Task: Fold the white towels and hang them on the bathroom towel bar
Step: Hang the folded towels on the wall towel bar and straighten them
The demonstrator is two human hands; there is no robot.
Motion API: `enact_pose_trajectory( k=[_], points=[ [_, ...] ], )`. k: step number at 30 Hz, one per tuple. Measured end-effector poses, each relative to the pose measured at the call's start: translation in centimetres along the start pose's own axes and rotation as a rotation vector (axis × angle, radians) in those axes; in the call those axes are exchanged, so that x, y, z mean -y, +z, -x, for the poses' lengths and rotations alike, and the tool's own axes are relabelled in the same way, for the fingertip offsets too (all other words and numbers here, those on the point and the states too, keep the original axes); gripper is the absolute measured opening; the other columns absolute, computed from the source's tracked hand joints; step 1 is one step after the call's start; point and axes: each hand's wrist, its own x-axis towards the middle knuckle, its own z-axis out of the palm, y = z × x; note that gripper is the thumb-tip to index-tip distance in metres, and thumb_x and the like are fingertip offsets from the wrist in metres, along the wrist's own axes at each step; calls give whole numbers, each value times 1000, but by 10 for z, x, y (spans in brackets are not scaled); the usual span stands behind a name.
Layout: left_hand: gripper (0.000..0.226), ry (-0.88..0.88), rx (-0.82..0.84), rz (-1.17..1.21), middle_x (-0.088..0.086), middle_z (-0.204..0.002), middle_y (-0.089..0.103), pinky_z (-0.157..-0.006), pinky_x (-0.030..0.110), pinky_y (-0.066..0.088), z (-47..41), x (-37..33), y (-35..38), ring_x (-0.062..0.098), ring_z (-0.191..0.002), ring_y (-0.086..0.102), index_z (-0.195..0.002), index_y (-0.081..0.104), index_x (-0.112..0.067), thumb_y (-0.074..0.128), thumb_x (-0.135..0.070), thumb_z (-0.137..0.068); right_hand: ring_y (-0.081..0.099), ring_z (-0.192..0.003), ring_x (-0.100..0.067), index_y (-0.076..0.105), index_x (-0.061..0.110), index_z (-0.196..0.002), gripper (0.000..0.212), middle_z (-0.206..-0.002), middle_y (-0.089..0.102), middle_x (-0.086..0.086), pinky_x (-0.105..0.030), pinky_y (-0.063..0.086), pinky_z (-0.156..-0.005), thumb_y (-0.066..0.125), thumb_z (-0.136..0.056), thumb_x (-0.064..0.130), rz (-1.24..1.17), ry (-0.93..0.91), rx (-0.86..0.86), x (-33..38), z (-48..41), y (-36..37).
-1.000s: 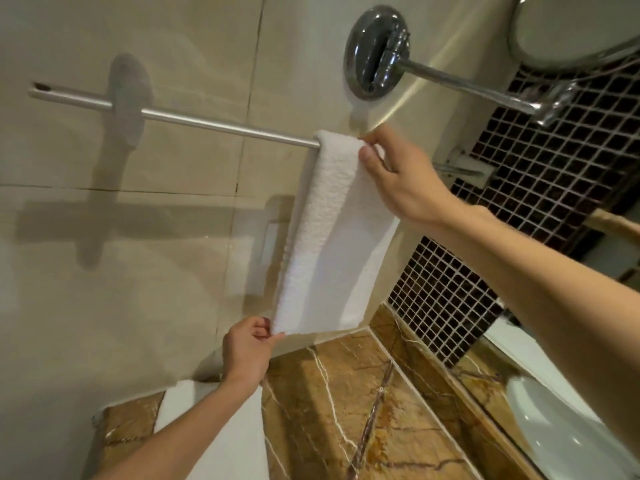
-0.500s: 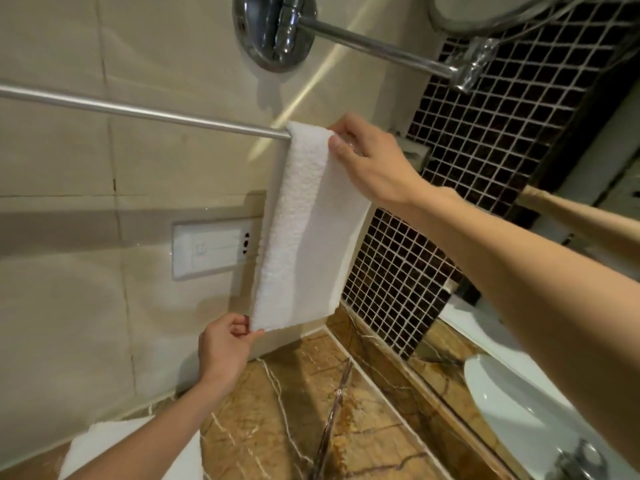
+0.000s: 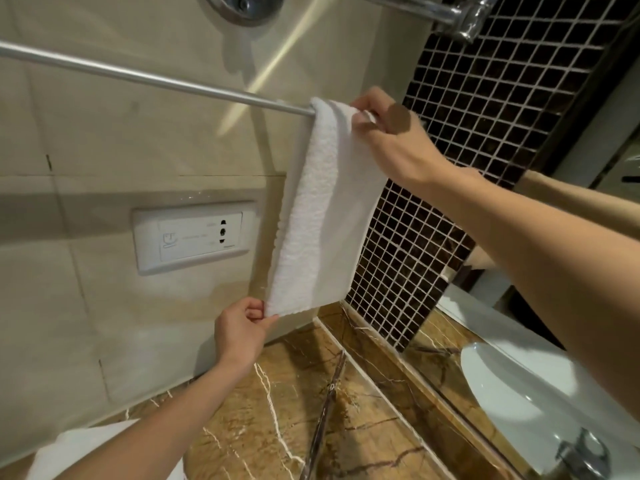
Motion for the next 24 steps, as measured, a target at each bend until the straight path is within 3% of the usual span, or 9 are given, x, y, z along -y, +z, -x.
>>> enact_pose_trajectory(
  k=[4, 13, 20, 24],
  points=[
    [34, 2, 7, -4, -10, -62, 61, -58, 21, 44, 0, -5, 5, 6, -58, 55, -63, 57, -28, 87, -14, -63, 55, -75, -3, 54, 17, -97, 16, -85, 57, 9, -12, 42, -56, 39, -94, 23, 4, 24, 8, -7, -1, -3],
    [29, 18, 70, -21, -9, -67, 62, -57, 17, 42, 3, -11, 9, 5, -63, 57, -68, 58, -28, 84, -15, -67, 48, -76, -5, 52, 22, -96, 11, -88, 55, 5, -25, 38, -63, 42, -95, 25, 62, 8, 24, -19, -4, -11],
    [29, 2, 76, 31, -5, -73, 66, -65, 23, 51, 0, -8, 8, 11, -69, 62, -71, 59, -28, 85, -16, -66, 51, -78, -7, 53, 23, -93, 11, -85, 55, 7, -25, 39, -64, 42, -94, 24, 40, 44, -1, -15, -4, -9],
    [30, 6, 78, 79, -6, -77, 67, -63, 15, 46, -3, -8, 4, 8, -73, 63, -77, 61, -29, 85, -17, -66, 56, -86, -13, 59, 24, -98, 18, -90, 60, 5, -26, 43, -68, 41, -94, 26, 53, 72, -2, -9, -2, -10]
  ],
)
